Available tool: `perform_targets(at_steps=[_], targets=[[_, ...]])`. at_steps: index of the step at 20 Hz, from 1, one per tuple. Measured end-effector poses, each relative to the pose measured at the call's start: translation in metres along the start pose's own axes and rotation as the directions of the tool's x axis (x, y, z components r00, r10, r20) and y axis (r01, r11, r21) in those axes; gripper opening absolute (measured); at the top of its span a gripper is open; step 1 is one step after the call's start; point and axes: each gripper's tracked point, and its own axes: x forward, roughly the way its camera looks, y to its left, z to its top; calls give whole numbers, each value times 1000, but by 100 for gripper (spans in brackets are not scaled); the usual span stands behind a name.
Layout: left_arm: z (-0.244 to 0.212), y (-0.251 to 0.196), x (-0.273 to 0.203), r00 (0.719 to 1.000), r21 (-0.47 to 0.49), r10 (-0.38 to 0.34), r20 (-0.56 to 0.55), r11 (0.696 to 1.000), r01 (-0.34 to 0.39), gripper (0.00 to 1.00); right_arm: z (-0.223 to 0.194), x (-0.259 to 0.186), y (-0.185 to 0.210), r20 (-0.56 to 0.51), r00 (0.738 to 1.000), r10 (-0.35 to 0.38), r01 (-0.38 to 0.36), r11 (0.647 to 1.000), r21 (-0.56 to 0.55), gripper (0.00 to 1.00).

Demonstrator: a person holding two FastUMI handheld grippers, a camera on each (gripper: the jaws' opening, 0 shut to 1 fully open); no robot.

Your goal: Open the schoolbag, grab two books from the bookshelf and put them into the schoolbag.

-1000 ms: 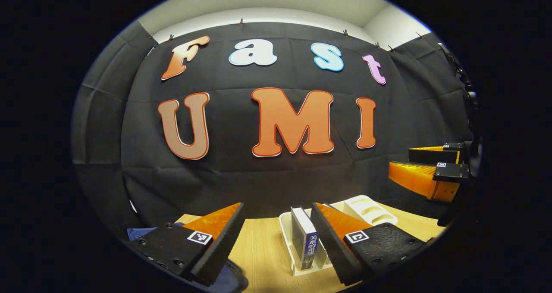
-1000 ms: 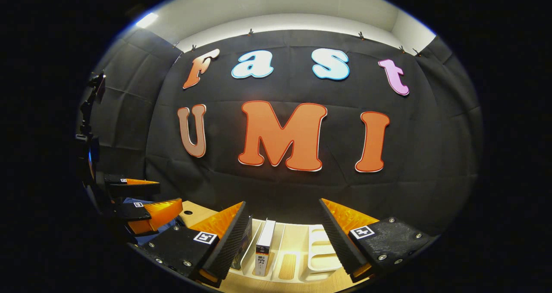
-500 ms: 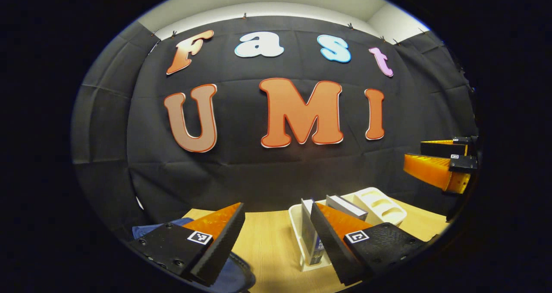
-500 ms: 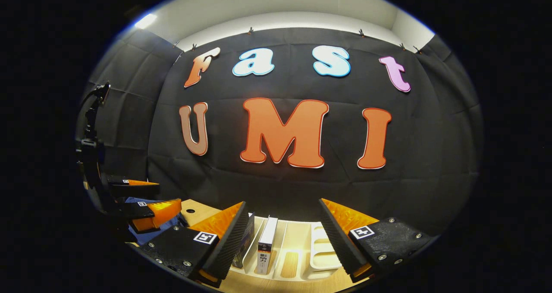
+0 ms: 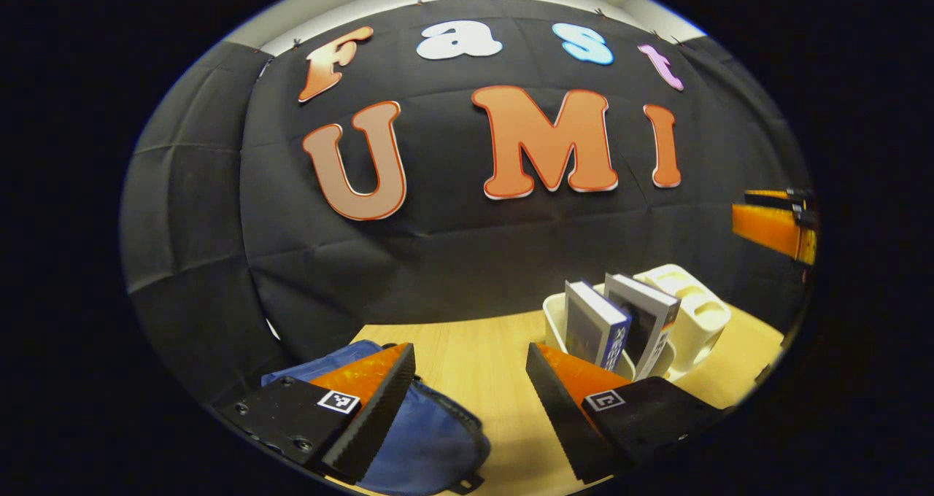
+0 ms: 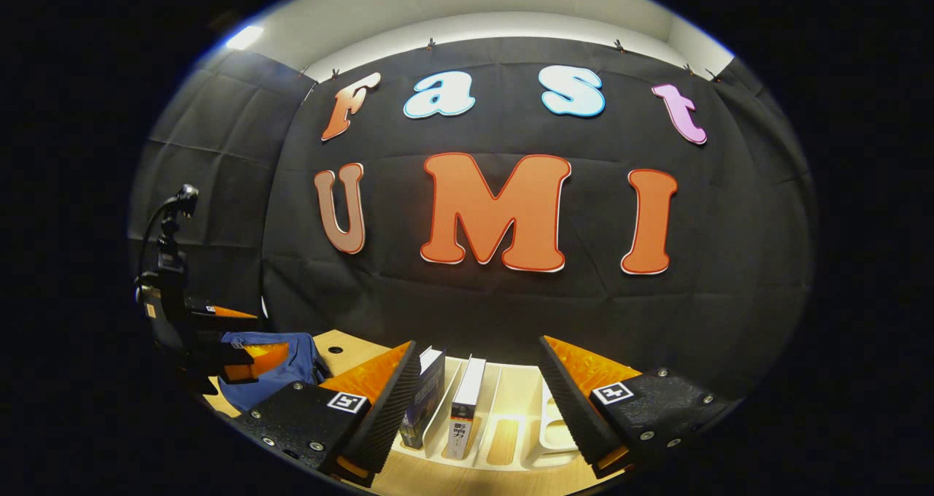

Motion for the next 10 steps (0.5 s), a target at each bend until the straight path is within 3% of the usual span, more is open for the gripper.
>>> perform_targets(at_steps=[4,5,6,7,10], targets=[[-39,2,-1,996,137,-11,-91,990,23,96,-11,3,-7,-25,1000,-4,4,1000,17,96],[-53,2,-1,994,180,-13,-112,983,33,100,-14,3,-10,-31,999,-9,9,1000,19,96],[-64,1,-1,991,226,-11,-136,973,41,96,-18,3,-14,-40,999,-17,18,1000,22,96],[-78,1,-3,988,272,-4,-155,961,46,100,-22,2,-18,-50,998,-24,25,999,27,96],[-112,1,-7,976,396,27,-217,916,62,95,-33,1,-30,-78,996,-52,54,998,28,96]])
